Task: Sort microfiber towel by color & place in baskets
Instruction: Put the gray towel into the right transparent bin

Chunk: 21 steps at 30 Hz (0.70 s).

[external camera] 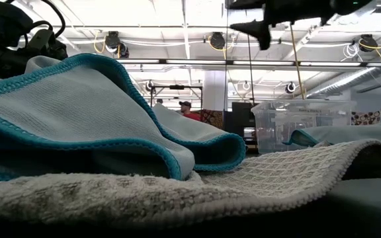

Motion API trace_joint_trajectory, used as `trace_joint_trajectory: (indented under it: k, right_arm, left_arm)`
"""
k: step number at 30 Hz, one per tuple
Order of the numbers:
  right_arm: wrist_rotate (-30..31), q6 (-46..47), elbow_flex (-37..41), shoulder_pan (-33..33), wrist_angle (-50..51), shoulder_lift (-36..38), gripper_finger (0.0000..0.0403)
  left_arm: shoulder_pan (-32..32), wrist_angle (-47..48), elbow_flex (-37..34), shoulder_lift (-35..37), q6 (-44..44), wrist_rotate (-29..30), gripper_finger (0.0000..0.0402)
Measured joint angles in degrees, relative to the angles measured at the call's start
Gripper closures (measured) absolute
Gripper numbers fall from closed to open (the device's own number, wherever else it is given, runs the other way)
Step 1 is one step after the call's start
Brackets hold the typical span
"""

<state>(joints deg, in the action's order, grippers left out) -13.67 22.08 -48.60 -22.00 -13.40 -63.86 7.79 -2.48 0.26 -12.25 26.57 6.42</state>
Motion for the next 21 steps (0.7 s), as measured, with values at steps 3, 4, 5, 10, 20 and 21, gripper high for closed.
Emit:
trace_joint_trajectory:
  k: [3,4,5,10,20,21]
  right_arm:
    - [-1.35,-1.73,-2.72,0.00,-0.06,-4.90,0.0161]
    - [-1.61,-2.14,-3.51,0.01,0.10,-6.57,0.0161]
    - [-1.71,-2.33,-4.27,0.08,0.01,-8.27,0.0161]
    - [-2.68,-4.81,-7.45,1.15,0.31,-16.83,0.0161]
    - [-0.22,-14.59,-13.82,2.58,4.55,-30.92,0.0161]
    - [0.66,-15.87,-14.44,2.66,5.20,-32.12,0.0161]
  left_arm:
    - [0.00,0.00,0.01,0.00,0.00,0.02,0.0210]
    - [0.00,0.02,0.01,0.00,0.00,0.02,0.0210]
    - [0.00,0.00,-0.01,0.00,0.00,0.00,0.0210]
    - [0.00,0.00,-0.01,0.00,0.00,0.01,0.0210]
    - [0.00,0.00,-0.01,0.00,0.02,0.00,0.0210]
    - [-0.01,0.00,0.00,0.00,0.00,0.00,0.0210]
